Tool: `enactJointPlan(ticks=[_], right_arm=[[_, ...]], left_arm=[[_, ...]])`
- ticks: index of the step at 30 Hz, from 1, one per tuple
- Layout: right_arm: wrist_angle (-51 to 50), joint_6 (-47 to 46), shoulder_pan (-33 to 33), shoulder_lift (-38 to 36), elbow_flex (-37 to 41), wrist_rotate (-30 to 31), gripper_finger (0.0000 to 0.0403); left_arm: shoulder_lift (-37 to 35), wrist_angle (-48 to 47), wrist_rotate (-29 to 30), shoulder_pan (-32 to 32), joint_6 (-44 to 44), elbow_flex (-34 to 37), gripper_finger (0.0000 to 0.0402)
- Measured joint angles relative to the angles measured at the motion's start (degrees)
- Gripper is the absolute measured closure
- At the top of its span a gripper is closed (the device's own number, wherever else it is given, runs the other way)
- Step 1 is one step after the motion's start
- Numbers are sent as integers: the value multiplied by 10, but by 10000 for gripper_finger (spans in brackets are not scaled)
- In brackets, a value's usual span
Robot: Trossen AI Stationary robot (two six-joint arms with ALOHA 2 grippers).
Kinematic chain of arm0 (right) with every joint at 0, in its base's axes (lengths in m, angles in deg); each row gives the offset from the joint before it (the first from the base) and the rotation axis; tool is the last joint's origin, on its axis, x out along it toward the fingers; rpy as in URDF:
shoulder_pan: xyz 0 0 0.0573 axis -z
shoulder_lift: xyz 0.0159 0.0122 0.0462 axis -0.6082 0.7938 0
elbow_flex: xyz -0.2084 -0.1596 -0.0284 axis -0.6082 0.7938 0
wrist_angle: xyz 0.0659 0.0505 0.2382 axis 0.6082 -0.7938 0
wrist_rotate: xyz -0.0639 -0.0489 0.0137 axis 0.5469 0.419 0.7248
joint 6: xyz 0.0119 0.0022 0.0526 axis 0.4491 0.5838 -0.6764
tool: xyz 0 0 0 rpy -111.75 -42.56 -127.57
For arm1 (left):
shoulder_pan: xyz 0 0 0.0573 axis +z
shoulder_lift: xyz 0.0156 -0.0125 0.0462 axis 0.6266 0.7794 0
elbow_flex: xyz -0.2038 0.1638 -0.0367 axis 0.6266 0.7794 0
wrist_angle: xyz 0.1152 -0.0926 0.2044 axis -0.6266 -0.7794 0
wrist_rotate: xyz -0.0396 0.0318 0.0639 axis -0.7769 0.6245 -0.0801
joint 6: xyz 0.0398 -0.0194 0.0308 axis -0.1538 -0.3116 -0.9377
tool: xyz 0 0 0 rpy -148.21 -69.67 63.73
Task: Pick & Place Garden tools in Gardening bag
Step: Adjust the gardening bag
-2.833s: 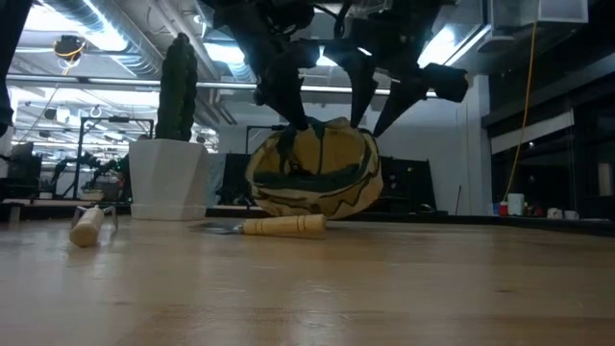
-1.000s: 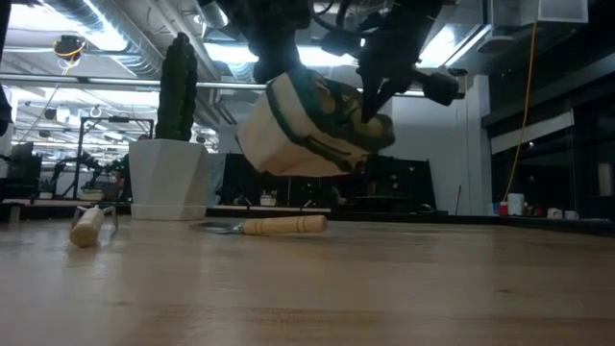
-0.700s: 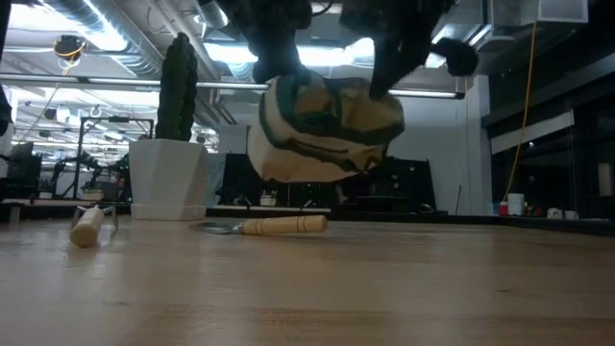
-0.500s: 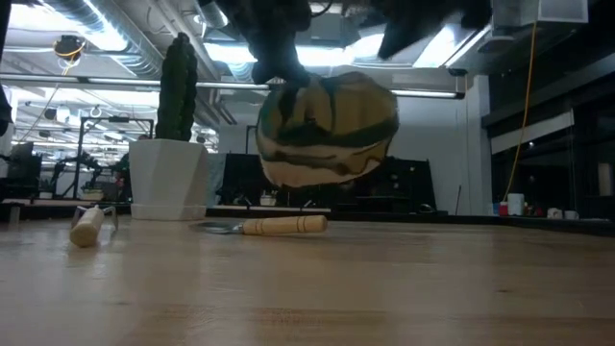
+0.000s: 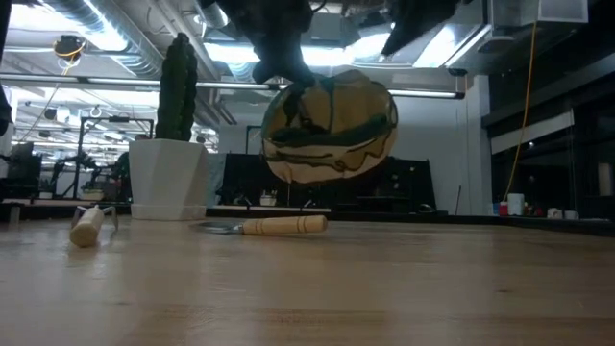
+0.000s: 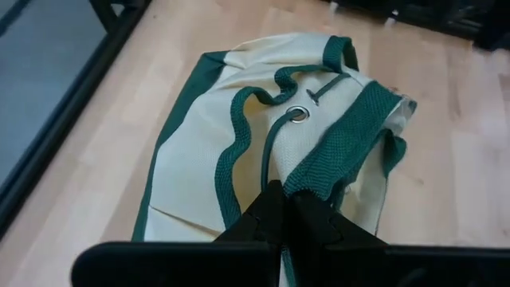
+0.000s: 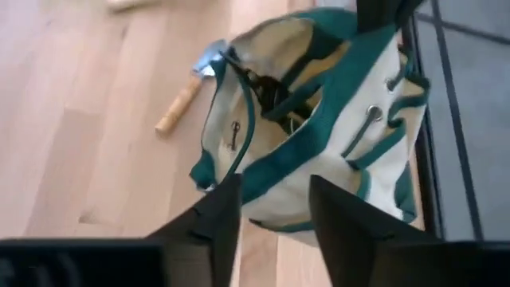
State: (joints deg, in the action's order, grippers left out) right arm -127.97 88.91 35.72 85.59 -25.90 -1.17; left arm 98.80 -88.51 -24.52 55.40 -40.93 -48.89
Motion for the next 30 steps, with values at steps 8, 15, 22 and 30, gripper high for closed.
enactJointPlan(ticks=[8,15,22,30], right_arm=[[91,-79,32,13,43,57,173],[146,-113,37,13,61,52,136],[186,-99,37,51,72,137,123],[197,-77,38,103,72,303,123]], left_arm=[[0,-1,58,0,9,0,398],[0,1,105,0,9,0,398],[0,6,125,0,9,0,398],[0,16,123,0,13,0,398]])
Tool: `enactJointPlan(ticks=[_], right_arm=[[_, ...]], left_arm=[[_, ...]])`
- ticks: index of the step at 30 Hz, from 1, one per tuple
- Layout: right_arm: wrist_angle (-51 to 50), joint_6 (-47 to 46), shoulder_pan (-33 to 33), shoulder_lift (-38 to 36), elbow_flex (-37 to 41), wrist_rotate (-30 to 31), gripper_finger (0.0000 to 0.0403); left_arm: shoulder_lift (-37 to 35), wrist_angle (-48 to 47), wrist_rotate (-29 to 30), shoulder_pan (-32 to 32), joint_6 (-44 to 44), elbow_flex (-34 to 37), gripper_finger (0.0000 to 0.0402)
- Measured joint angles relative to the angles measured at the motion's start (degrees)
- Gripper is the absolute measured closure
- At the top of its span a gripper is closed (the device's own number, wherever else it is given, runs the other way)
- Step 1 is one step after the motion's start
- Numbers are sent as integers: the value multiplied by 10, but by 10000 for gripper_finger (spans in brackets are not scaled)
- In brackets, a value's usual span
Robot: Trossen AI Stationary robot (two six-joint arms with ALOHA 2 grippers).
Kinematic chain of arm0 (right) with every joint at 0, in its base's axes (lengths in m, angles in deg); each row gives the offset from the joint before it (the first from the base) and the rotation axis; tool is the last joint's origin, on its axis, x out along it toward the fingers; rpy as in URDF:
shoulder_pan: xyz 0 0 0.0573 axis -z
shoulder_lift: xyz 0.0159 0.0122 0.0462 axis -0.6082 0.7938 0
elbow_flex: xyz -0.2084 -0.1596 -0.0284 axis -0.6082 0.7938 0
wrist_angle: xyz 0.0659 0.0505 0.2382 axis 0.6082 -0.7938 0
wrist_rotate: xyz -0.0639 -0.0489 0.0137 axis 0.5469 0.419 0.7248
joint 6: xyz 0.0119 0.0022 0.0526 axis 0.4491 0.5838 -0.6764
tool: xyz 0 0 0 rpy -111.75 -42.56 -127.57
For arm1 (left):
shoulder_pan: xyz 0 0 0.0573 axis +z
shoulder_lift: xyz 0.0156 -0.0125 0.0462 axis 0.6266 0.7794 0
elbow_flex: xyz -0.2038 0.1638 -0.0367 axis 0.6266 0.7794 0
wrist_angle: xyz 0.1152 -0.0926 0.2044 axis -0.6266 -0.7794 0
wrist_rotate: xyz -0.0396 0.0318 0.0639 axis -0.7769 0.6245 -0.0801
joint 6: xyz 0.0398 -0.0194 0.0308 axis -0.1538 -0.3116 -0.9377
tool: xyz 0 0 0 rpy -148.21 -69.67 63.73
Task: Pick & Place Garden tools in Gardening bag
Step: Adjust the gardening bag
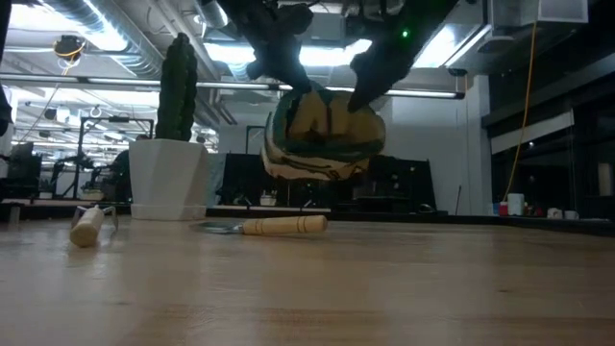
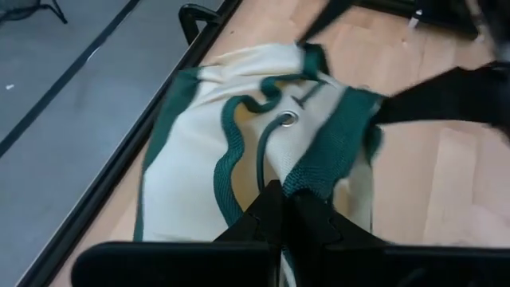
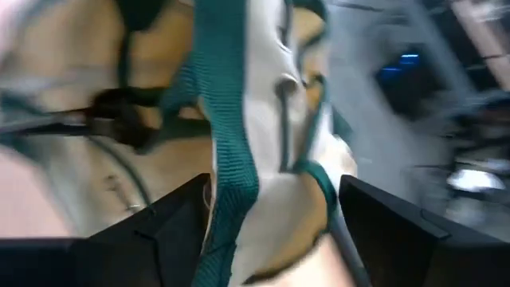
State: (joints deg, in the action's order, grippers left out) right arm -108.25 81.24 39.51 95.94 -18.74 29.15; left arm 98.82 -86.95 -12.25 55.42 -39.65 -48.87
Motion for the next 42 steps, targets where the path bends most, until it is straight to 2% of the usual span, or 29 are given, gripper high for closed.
enactJointPlan(ticks=[3,7,9,13,15,17,24,33,37,42], right_arm=[[1,24,1,6,0,69,127],[26,65,2,4,0,93,167],[39,76,1,1,0,92,206],[44,99,3,1,0,84,313],[43,101,6,1,0,58,366],[37,101,11,1,0,17,390],[-92,59,38,-7,-40,-130,399],[-235,51,70,-31,-87,-228,401],[-280,48,92,-31,-97,-325,402],[-317,73,123,-31,-97,-447,402]], left_arm=[[0,0,-12,0,1,0,398],[0,0,-57,0,6,0,398],[0,0,-65,-1,7,0,398],[0,0,-92,-1,7,0,398],[0,0,-100,-1,7,0,398],[0,-1,-103,-1,6,0,398],[0,-3,-103,-5,-24,0,384],[0,0,-103,-31,-88,0,306],[-9,-4,-101,-38,-117,0,281],[-20,-10,-94,-45,-169,0,279]])
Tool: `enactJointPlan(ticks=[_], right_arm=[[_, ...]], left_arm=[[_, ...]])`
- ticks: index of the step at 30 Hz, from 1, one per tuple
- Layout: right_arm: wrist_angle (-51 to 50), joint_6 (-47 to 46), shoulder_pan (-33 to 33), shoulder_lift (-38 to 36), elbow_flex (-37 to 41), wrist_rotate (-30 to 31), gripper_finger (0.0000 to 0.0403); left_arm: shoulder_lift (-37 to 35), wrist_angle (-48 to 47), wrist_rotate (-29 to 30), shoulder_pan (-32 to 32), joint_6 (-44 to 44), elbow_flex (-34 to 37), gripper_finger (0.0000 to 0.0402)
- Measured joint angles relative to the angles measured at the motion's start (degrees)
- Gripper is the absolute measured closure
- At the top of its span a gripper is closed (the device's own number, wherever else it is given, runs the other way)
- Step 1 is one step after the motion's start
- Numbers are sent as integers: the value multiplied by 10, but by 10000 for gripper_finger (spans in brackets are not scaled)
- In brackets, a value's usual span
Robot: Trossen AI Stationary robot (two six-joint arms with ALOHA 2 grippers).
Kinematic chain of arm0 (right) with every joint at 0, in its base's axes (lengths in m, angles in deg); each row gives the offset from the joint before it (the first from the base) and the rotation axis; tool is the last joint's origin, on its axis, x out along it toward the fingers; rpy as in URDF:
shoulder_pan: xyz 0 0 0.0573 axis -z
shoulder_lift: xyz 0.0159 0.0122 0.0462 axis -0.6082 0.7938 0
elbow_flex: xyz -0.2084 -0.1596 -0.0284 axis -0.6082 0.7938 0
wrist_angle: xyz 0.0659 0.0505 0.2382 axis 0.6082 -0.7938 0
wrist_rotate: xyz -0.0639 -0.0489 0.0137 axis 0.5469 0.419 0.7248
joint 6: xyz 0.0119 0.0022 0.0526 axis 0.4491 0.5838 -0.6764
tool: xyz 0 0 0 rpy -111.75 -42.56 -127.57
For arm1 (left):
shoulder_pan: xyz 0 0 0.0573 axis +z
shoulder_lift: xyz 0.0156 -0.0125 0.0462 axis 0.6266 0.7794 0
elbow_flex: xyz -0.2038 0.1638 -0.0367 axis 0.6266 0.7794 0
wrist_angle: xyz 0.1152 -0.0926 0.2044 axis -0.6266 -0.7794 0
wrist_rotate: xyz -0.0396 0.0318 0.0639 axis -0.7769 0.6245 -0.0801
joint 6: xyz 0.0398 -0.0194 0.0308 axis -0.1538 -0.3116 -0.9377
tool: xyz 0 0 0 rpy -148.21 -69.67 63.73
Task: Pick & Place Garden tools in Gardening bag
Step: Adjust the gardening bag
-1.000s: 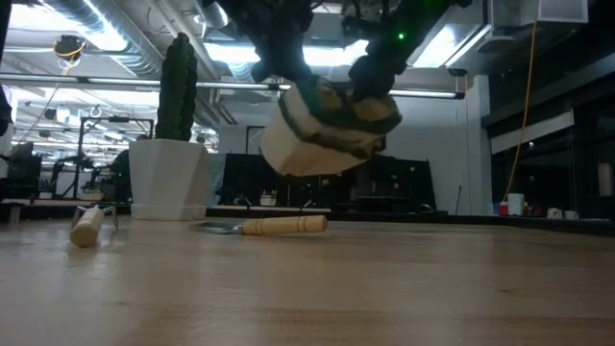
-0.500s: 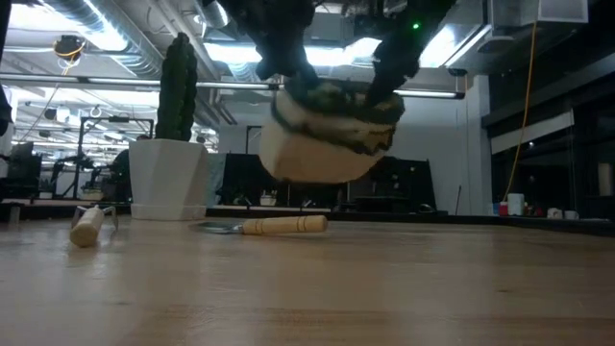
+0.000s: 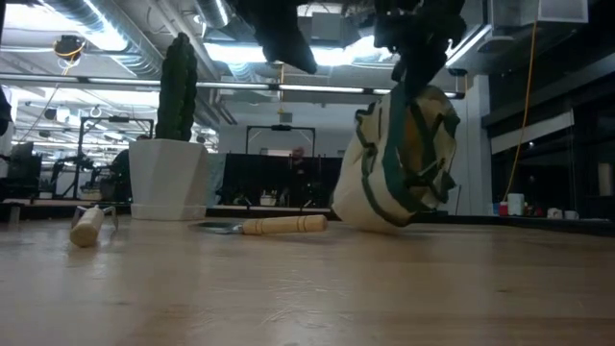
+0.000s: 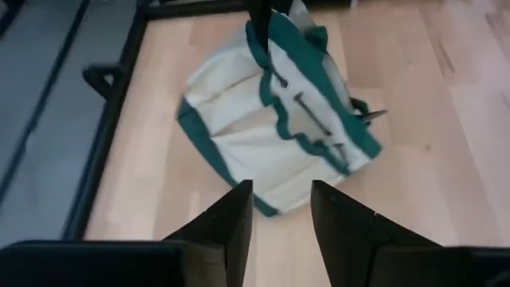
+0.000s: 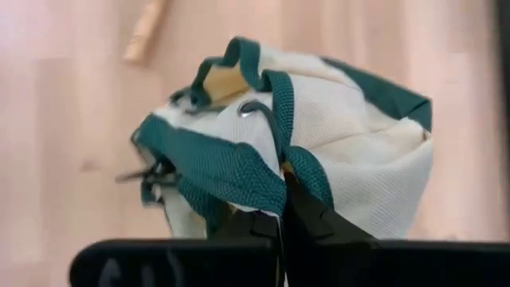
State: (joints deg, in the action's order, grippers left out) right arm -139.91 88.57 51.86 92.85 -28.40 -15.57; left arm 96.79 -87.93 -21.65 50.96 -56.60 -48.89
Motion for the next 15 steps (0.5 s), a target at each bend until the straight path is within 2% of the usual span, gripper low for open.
enactJointPlan(ticks=[4,9,12,15], right_arm=[[-12,26,31,0,0,-72,402],[-7,28,67,0,0,-81,403],[-4,28,84,0,0,-84,403],[5,35,104,0,0,-115,403]], left_arm=[[0,-7,7,-14,-64,0,293],[7,-14,11,-46,-145,3,309],[13,-12,43,-73,-198,3,317],[28,0,87,-99,-239,2,322]])
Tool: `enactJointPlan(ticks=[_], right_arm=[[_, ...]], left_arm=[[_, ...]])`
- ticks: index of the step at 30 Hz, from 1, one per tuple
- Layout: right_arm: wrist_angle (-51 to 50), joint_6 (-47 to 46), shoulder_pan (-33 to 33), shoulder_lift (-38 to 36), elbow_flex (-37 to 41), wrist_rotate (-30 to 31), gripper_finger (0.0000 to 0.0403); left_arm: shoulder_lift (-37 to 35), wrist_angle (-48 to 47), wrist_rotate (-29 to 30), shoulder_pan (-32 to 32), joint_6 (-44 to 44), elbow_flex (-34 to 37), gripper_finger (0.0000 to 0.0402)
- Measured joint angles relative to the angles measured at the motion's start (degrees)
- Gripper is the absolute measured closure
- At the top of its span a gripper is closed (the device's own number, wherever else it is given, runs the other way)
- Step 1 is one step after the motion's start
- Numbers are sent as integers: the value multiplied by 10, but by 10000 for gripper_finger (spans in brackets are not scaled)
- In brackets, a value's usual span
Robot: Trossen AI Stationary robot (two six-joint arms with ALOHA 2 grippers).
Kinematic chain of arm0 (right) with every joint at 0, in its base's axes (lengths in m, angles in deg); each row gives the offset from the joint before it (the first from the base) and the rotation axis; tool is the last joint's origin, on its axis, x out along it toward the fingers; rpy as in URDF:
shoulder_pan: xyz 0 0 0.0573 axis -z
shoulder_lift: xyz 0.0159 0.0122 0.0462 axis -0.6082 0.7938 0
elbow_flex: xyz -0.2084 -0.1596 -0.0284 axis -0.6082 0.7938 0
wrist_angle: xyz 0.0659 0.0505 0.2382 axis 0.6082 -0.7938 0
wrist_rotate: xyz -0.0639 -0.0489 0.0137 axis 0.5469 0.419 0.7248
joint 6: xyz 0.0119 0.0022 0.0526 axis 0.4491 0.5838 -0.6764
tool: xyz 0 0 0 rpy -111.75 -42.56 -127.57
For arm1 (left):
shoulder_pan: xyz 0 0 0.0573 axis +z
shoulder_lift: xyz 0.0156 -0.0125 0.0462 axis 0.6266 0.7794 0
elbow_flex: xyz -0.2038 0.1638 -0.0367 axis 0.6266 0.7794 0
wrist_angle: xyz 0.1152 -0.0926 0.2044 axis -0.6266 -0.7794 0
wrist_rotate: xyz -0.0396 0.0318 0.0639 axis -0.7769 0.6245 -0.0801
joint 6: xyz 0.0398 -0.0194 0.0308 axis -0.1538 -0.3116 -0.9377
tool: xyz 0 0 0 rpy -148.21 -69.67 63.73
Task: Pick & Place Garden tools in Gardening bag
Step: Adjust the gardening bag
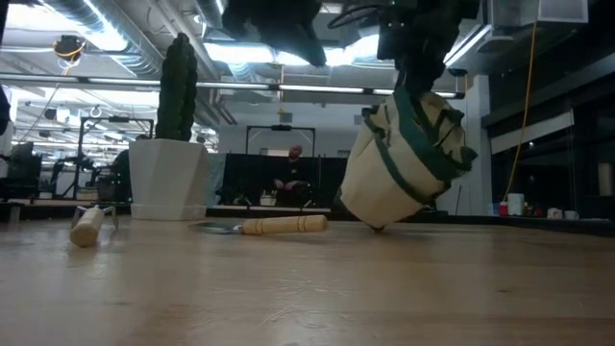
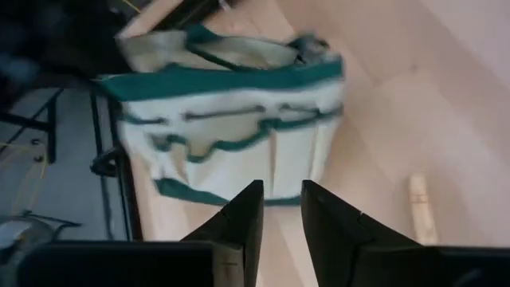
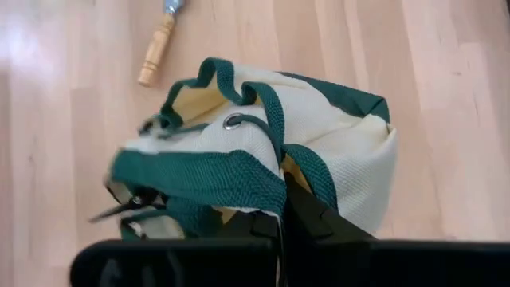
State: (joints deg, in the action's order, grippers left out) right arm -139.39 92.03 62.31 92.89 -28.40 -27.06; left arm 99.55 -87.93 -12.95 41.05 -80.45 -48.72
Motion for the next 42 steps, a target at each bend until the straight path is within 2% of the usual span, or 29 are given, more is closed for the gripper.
enactJointPlan(ticks=[8,14,17,27,31,38,42], right_arm=[[20,-7,52,37,0,-5,403],[18,-11,73,80,0,-6,403],[19,-11,81,94,0,-7,403],[60,-14,96,126,0,13,399],[76,19,96,127,0,13,373],[101,23,97,127,0,16,293],[126,-15,100,127,0,53,249]], left_arm=[[53,28,120,-30,-33,1,325],[62,91,127,-35,-123,1,325],[62,101,107,-35,-155,1,324],[62,100,99,-35,-145,1,297],[62,96,99,-35,-132,1,287],[62,96,139,-35,-113,1,281],[62,96,131,-31,-107,1,284]])
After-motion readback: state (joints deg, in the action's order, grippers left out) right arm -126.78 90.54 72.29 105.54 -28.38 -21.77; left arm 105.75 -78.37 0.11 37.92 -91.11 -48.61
